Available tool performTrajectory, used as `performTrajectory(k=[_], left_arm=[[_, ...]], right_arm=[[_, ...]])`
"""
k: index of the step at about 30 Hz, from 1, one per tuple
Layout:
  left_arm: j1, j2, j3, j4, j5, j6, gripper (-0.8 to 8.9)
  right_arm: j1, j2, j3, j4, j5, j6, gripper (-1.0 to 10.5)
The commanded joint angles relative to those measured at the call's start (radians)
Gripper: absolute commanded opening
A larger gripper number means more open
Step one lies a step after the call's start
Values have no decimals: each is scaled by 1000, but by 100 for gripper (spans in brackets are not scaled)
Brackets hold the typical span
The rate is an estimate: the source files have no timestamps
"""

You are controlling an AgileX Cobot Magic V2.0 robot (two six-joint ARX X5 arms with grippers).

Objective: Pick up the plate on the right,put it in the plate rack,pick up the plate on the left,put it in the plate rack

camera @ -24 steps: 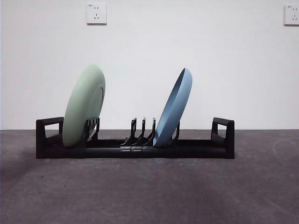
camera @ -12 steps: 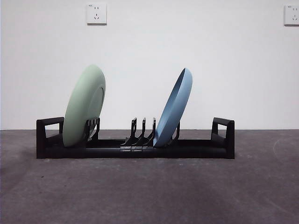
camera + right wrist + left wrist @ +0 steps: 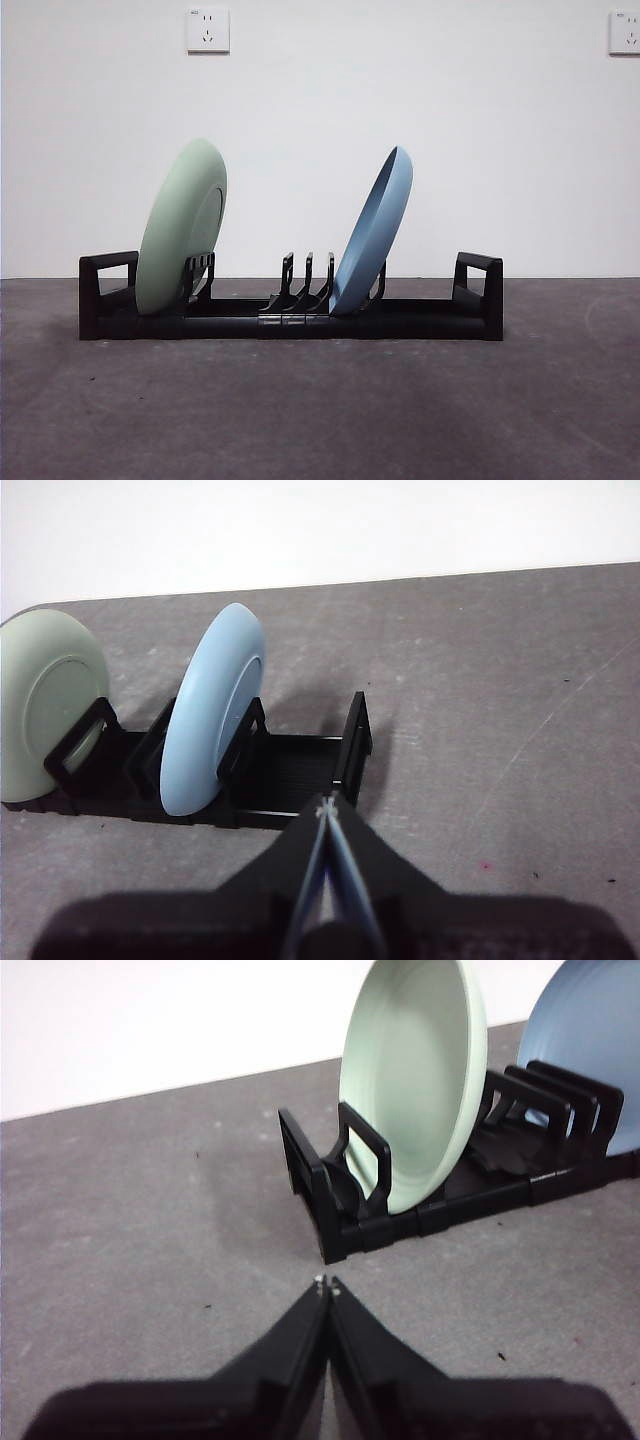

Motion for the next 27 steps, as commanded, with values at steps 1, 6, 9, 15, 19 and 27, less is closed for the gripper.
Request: performTrajectory(k=[1,6,9,15,19,27], left_arm=[[5,-3,-13,-5,-2,8,-3],[5,-3,-13,-2,-1,8,-3],[5,-3,-13,-2,-1,8,-3],[5,-3,-13,-2,-1,8,-3],[5,-3,-13,-2,-1,8,-3],[5,-3,-13,-2,-2,8,-3]], right_arm=[[0,-2,-3,5,-1,6,1],[0,-2,-3,4,0,6,1],[0,-2,-3,3,-1,6,1],[0,-2,-3,3,0,6,1],[0,-2,-3,3,-1,6,1],[1,-2,-3,3,1,-93,1]])
